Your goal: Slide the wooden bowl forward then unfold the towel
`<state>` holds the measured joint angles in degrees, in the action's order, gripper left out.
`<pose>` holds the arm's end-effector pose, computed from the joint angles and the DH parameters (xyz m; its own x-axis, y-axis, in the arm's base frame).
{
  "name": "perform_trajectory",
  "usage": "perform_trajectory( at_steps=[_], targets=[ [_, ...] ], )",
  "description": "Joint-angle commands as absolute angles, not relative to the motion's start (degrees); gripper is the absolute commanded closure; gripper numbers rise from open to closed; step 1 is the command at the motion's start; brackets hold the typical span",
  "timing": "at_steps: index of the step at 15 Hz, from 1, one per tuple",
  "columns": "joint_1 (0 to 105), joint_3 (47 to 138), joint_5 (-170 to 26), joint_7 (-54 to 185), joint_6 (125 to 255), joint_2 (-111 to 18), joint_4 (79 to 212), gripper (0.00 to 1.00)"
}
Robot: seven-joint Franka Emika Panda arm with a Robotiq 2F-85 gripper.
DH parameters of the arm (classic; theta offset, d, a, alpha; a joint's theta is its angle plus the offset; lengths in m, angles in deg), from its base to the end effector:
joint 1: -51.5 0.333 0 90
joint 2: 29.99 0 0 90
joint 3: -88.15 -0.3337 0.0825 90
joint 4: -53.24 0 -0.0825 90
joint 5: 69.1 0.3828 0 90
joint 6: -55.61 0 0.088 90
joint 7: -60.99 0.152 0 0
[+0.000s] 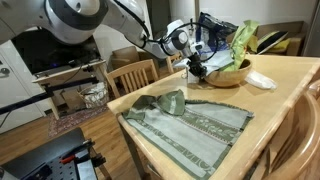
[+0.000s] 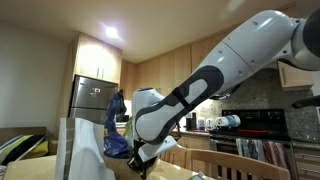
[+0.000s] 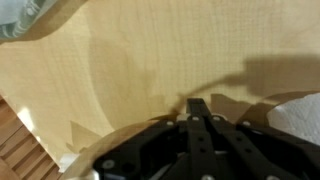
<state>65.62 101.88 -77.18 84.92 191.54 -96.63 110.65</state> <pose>0.8209 0.0716 0.1284 0.9472 -0.1094 0.3015 -0.1829 -0.9565 0.2275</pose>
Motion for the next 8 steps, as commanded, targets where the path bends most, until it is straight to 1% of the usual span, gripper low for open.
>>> perform_trajectory(
  at_steps=[1, 4, 5, 8],
  targets=[
    [66.09, 101.19, -79.4, 83.15, 192.56, -87.86, 122.4, 1.0],
    [65.47, 100.34, -79.89, 80.3, 192.22, -83.13, 129.41, 1.0],
    [64.95, 100.51, -79.29, 82.4, 191.29, -89.46, 120.31, 0.99],
    [64.8, 100.12, -79.48, 81.11, 191.33, -86.29, 125.03, 0.99]
  ],
)
